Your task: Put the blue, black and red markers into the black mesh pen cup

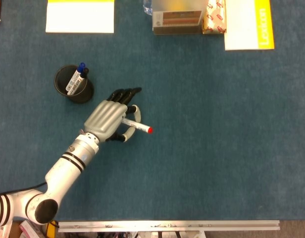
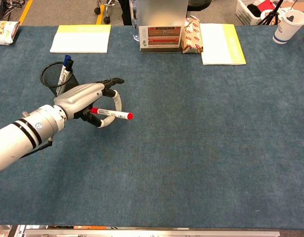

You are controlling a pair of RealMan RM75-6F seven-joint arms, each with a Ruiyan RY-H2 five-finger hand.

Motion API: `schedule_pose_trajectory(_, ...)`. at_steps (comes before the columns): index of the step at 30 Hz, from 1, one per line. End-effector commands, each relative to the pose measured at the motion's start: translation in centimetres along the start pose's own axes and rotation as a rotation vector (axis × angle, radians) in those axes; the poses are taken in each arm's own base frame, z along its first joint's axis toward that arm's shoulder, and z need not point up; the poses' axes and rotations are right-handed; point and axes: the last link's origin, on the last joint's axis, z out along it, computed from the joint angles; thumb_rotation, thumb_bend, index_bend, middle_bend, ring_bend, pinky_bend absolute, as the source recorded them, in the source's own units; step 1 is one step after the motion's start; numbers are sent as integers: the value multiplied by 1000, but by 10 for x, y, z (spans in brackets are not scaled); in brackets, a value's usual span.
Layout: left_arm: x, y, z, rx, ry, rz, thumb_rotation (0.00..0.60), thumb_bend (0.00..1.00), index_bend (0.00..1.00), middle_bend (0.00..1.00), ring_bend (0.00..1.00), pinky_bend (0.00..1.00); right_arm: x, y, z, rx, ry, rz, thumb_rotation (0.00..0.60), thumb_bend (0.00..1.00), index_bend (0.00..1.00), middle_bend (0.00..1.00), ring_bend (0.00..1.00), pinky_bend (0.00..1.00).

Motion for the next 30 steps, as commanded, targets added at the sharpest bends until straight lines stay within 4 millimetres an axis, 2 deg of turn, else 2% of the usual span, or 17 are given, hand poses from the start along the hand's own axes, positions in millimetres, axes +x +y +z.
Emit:
schedule_pose_trajectory(1,11,9,2,1,41,-36,600,410,518,0,0,32,0,0,0,0,0,0,600,0,339,334,419,620)
schedule_pose_trajectory(10,38,24,3,-20,173,-49,600,416,522,0,0,32,0,0,0,-1,0,0,600,0,339,334,419,620)
schedule_pose_trajectory(17,58,27,5,-7,253,-35,600,427,527,0,0,32,-1,0,0,0,-1,-2,600,0,339,334,419,620)
schedule_pose_trajectory(30,81,6,13,69,335,-69,600,427,528,0,0,31,-1,0,0,-3,-1,-2,600,0,339,334,419,620)
